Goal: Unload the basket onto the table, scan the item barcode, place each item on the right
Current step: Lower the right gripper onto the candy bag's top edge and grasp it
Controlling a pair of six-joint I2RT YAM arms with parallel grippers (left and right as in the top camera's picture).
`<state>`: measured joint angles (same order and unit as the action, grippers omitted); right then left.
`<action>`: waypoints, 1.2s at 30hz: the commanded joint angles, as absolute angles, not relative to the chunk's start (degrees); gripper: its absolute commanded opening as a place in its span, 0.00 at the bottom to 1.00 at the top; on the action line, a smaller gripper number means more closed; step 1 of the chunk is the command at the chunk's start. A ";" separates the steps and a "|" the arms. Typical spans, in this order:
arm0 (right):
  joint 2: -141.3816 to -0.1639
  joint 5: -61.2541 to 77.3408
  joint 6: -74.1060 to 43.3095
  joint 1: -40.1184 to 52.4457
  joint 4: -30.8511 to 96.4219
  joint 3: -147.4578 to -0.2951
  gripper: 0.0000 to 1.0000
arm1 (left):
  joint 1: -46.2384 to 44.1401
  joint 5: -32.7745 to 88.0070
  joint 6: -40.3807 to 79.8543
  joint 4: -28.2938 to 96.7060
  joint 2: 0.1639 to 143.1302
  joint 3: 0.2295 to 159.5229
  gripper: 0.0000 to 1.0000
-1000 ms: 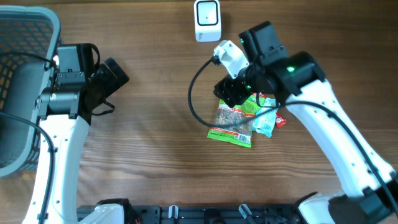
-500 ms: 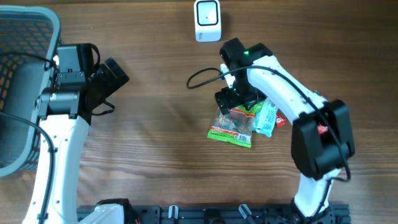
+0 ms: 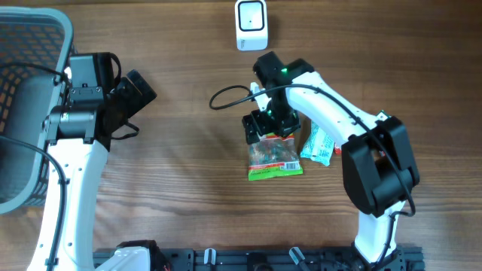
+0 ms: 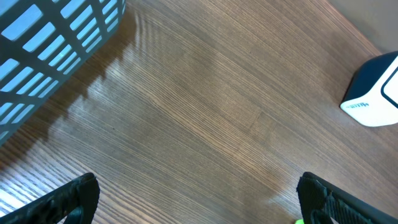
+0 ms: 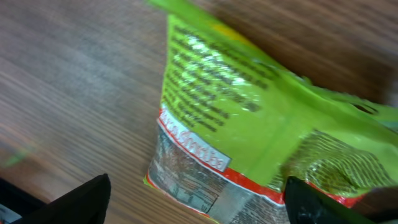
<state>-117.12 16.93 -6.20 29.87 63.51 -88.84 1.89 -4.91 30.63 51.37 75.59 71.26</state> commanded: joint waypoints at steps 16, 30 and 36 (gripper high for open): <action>-114.15 16.14 5.02 23.22 53.52 -75.57 0.98 | 2.15 -6.00 30.22 51.29 75.92 71.79 1.00; -106.28 16.99 -8.84 23.18 52.86 -75.64 0.55 | 2.15 -6.00 30.22 51.29 75.92 71.79 1.00; -106.48 13.52 -21.43 24.12 49.34 -71.02 0.55 | 2.15 -6.00 30.22 51.29 75.92 71.79 1.00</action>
<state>-107.04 17.15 -15.66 23.44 50.15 -73.06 1.89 -4.93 30.65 51.40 75.59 71.26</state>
